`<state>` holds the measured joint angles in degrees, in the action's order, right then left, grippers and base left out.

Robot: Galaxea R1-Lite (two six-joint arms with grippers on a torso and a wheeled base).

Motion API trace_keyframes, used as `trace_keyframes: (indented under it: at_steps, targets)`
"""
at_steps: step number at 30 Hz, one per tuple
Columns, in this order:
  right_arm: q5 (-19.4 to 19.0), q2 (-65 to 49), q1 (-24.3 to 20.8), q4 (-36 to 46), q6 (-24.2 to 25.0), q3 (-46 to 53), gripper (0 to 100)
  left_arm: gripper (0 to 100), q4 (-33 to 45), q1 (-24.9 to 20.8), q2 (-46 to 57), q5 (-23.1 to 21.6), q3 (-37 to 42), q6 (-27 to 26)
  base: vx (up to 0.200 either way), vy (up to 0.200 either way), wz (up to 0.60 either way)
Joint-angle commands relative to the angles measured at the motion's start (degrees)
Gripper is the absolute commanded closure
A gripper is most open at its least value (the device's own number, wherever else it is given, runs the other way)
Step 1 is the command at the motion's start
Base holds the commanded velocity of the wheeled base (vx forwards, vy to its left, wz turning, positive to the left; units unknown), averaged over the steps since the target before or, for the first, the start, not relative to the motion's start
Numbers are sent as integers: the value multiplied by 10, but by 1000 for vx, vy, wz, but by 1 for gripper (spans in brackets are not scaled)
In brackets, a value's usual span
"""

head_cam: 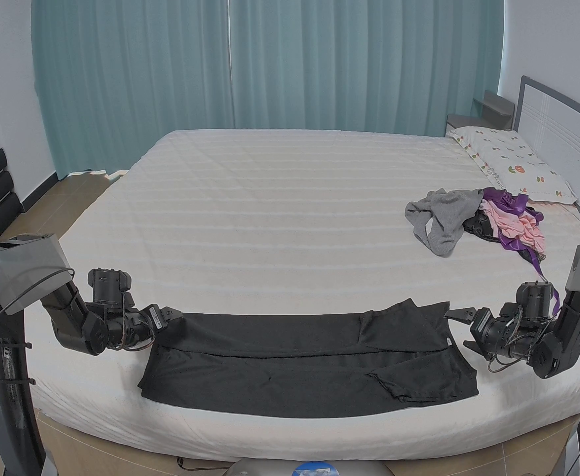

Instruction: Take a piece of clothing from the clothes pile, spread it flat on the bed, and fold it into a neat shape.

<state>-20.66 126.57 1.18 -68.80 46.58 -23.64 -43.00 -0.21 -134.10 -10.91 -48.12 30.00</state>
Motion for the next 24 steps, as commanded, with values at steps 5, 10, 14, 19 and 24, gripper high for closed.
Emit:
trace_keyframes:
  at_steps: [5,10,14,19,24]
  targets:
    - [0,2,0,0,0,1,0,0,-2,-8,-3,0,27,-21,0,0,0]
    - [0,1,0,0,0,3,0,0,-8,-8,-2,-2,50,-57,0,0,0]
    - [0,1,0,0,0,4,0,0,-29,-11,-3,-3,70,-73,0,0,0]
    - [0,0,0,0,0,4,0,0,-72,-13,2,-3,79,-79,0,0,0]
    - [0,0,0,0,0,3,0,0,-75,-13,16,-3,85,-79,0,0,0]
